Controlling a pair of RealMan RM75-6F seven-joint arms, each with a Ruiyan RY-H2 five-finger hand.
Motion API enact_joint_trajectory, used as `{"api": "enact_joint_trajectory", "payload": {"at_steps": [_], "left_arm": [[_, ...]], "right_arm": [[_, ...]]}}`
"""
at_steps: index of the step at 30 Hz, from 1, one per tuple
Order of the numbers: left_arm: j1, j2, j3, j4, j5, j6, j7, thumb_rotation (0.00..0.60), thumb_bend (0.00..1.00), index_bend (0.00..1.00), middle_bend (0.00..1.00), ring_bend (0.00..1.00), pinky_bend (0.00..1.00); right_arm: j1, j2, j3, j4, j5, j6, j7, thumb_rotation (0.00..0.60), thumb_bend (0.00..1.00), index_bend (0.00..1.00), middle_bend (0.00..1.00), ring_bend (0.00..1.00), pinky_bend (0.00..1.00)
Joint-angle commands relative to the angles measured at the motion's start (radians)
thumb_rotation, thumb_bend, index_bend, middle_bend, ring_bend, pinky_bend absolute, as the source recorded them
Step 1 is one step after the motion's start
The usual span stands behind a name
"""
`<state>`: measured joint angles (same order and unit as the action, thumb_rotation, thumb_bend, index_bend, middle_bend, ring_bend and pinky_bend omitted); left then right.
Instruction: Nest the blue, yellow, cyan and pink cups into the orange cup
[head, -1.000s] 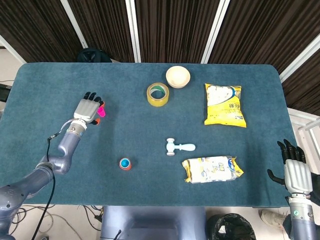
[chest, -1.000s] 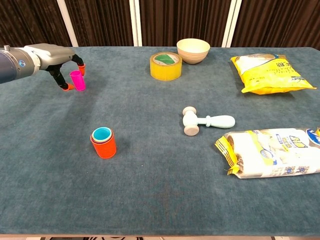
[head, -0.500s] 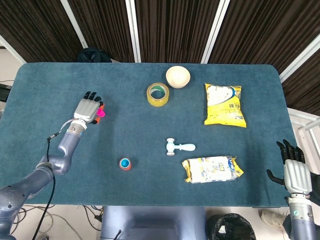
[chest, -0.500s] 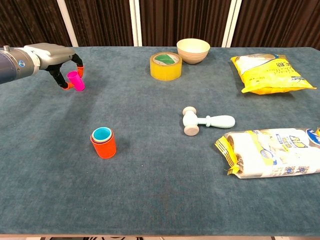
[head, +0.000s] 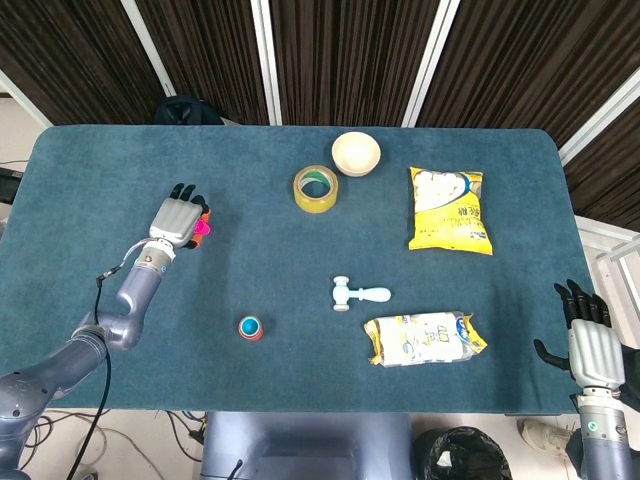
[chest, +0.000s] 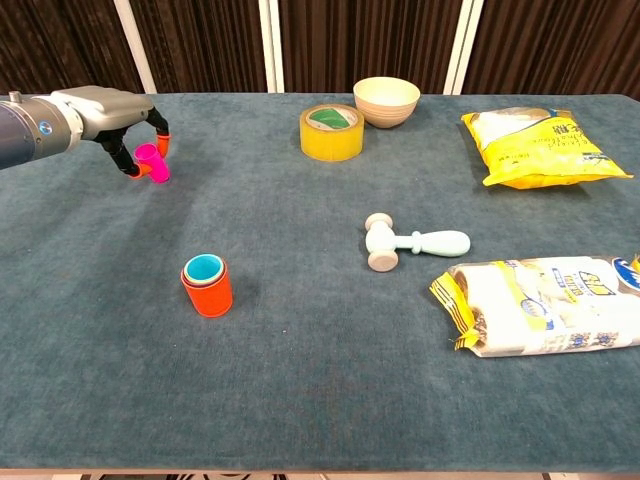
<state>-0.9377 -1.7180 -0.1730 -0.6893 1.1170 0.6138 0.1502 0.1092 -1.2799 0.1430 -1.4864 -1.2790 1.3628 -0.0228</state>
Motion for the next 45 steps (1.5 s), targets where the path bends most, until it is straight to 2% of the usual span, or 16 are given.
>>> {"api": "enact_joint_trajectory", "payload": {"at_steps": [1, 7, 12, 19, 25, 30, 39, 45], "left_arm": [[0.001, 0.005, -0.002, -0.011, 0.001, 0.003, 0.003, 0.600, 0.37, 0.47, 0.23, 0.00, 0.00], [0.004, 0.029, -0.020, -0.066, -0.002, 0.017, -0.005, 0.600, 0.37, 0.47, 0.23, 0.00, 0.01], [0.010, 0.106, -0.031, -0.214, 0.020, 0.058, -0.010, 0.600, 0.36, 0.46, 0.23, 0.00, 0.00], [0.028, 0.291, -0.032, -0.546, 0.012, 0.066, 0.040, 0.600, 0.36, 0.46, 0.23, 0.00, 0.00], [0.020, 0.446, -0.014, -0.834, -0.057, 0.060, 0.165, 0.600, 0.36, 0.47, 0.23, 0.00, 0.00], [-0.002, 0.534, -0.001, -1.019, -0.118, 0.073, 0.255, 0.600, 0.36, 0.47, 0.23, 0.00, 0.00], [-0.048, 0.632, 0.041, -1.227, -0.247, 0.091, 0.372, 0.600, 0.36, 0.47, 0.23, 0.00, 0.00], [-0.090, 0.639, 0.065, -1.288, -0.298, 0.102, 0.421, 0.600, 0.36, 0.47, 0.23, 0.00, 0.00]], "right_arm": [[0.000, 0.001, 0.000, 0.000, 0.001, -0.002, 0.001, 0.600, 0.32, 0.11, 0.04, 0.10, 0.00], [0.000, 0.002, 0.002, 0.000, 0.003, -0.001, 0.004, 0.600, 0.32, 0.11, 0.04, 0.10, 0.00], [0.000, 0.003, 0.002, -0.003, 0.001, 0.000, 0.006, 0.600, 0.32, 0.11, 0.04, 0.10, 0.00], [-0.002, 0.007, 0.000, -0.011, -0.008, 0.008, 0.008, 0.600, 0.32, 0.11, 0.04, 0.10, 0.00], [-0.005, 0.014, -0.001, -0.025, -0.020, 0.018, 0.013, 0.600, 0.32, 0.11, 0.04, 0.10, 0.00], [-0.009, 0.022, -0.001, -0.039, -0.028, 0.028, 0.020, 0.600, 0.32, 0.11, 0.04, 0.10, 0.00], [-0.016, 0.038, 0.001, -0.059, -0.040, 0.045, 0.037, 0.600, 0.32, 0.11, 0.04, 0.10, 0.00], [-0.018, 0.043, 0.001, -0.066, -0.046, 0.052, 0.042, 0.600, 0.32, 0.11, 0.04, 0.10, 0.00]]}}
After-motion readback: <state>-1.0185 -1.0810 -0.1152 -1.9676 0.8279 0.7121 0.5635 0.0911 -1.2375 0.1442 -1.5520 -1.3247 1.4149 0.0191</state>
